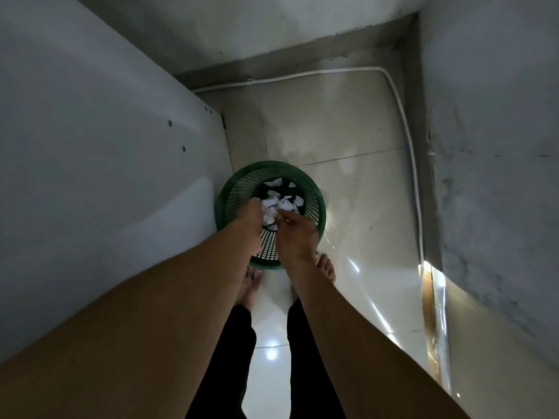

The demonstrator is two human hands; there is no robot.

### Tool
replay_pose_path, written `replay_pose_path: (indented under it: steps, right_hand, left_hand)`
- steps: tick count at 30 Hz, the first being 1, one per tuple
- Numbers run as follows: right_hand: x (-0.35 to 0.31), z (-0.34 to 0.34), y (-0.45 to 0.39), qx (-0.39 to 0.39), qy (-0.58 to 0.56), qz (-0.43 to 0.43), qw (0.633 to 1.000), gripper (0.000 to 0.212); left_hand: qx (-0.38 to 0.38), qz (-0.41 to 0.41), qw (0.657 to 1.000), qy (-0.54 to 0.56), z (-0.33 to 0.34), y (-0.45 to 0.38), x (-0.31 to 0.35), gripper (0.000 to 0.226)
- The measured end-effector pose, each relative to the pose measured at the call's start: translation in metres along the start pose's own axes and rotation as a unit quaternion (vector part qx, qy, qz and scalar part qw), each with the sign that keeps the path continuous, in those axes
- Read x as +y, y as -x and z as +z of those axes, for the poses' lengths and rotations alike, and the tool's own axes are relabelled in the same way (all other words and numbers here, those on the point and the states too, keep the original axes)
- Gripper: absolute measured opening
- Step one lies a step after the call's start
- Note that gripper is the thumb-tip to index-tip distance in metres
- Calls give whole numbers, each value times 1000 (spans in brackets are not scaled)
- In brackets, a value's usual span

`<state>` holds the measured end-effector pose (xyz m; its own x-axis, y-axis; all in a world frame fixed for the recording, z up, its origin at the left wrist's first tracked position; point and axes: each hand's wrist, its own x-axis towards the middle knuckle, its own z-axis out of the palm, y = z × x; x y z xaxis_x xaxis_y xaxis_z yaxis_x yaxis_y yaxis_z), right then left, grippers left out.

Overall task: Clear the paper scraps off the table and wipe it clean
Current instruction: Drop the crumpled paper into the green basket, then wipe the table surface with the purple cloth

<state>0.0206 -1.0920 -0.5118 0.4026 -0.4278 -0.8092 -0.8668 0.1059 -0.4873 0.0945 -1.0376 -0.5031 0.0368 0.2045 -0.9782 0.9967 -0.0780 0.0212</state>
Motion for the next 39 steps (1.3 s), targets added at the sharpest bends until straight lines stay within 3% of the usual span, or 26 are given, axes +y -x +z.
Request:
replay_pose_path:
  steps: [2, 4, 9, 13, 16, 20, 24, 29, 35, 39]
  right_hand:
    - [-6, -6, 1, 79, 19, 4, 997, 16]
    - [-13, -10, 2, 98, 34, 11, 995, 16]
    - [-27, -16, 6, 69, 81, 12, 994, 29]
    - [-26, -24, 14, -1, 124, 10, 992, 32]
    - [-31, -32, 33, -37, 168, -39, 984, 36]
    - [-65, -64, 70, -36, 245, -122, 961, 49]
    - [-120, -114, 123, -38, 306, -178, 934, 73]
    - [-185, -169, 208, 7, 276, -248, 929, 62]
    - [-247, -199, 321, -4, 299, -353, 887, 62]
    - [-276, -180, 391, -43, 335, -438, 834, 62]
  left_hand:
    - [5, 22, 1000, 5, 1, 13, -1, 44]
    - [9, 36, 999, -3, 1, 16, -2, 43]
    - [54, 91, 994, -24, 2, 7, -2, 41]
    - [71, 145, 976, -149, 0, 19, -3, 39]
    - [93, 204, 931, -288, 2, 54, -2, 35]
    - [90, 328, 844, -414, 5, 118, 3, 36]
    - [69, 461, 755, -461, 0, 214, 16, 41]
    - [87, 594, 646, -471, -26, 334, 24, 44]
    - [192, 644, 577, -464, -116, 431, 20, 44]
    - [262, 641, 569, -444, -199, 478, 9, 47]
